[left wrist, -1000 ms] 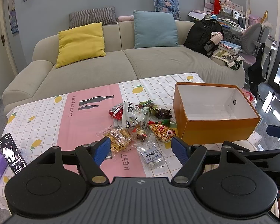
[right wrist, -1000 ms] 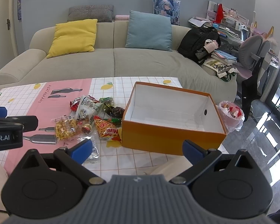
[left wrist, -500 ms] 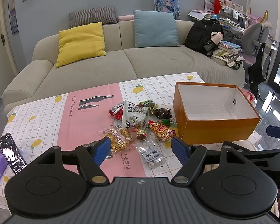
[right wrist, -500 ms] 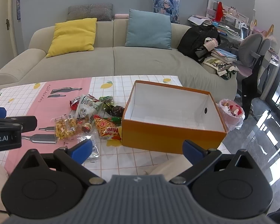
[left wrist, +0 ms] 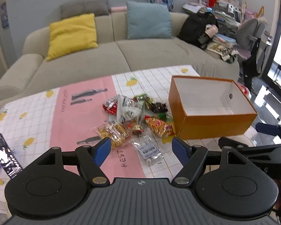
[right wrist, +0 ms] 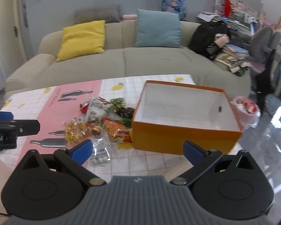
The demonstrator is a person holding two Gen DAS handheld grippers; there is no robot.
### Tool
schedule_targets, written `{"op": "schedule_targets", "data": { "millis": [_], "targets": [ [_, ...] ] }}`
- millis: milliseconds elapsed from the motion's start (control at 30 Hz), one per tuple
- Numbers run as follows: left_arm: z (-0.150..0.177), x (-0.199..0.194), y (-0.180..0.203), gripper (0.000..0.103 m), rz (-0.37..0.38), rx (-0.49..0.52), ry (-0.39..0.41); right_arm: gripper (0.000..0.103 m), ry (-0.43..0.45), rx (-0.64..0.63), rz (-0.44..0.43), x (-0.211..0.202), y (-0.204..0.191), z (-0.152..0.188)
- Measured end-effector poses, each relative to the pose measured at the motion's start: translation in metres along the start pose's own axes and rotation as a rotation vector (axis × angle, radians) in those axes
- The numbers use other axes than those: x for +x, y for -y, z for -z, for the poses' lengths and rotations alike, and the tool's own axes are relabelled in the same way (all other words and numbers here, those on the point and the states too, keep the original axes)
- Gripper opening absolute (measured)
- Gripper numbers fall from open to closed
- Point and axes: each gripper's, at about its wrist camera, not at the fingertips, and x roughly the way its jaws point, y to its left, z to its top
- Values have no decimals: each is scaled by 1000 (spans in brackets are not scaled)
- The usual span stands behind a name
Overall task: Organize snacks
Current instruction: 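Grasp the clear cracker bag with the left tool while the right tool grasps the red stick-snack bag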
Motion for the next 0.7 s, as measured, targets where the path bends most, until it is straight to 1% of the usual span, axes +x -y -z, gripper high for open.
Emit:
{"op": "schedule_targets", "data": {
  "millis": [133, 200, 233, 267, 300, 333, 367, 433, 533, 633, 700],
  "targets": [
    [-7, 28, -13, 87, 22, 36, -80, 99, -7, -10, -39, 26, 4, -3],
    [-9, 50, -20, 87, 29, 34, -125, 87, -14, -13, -63, 40, 2, -6],
    [-10, 59, -26, 84, 35, 18, -146, 76, -26, -19, -78, 50, -1, -8],
    [-11, 67, -31, 82, 42, -1, -160, 71, -35, -24, -95, 58, -3, -8],
    [-13, 78, -38, 82, 42, -29, -176, 70, -47, -29, -113, 68, -7, -9],
    [-14, 86, -42, 82, 34, -51, -186, 67, -57, -35, -130, 76, -10, -10],
    [-16, 95, -48, 82, 22, -76, -194, 61, -61, -45, -147, 83, -14, -10],
    [-20, 111, -59, 82, -1, -119, -220, 56, -67, -81, -168, 99, -26, -13],
    [-27, 133, -70, 82, -31, -158, -251, 52, -62, -139, -179, 122, -47, -18],
    [-34, 151, -78, 82, -71, -167, -268, 45, -60, -193, -169, 143, -64, -24],
    [-36, 162, -84, 83, -91, -172, -274, 44, -65, -232, -136, 161, -75, -26]
  ]
}}
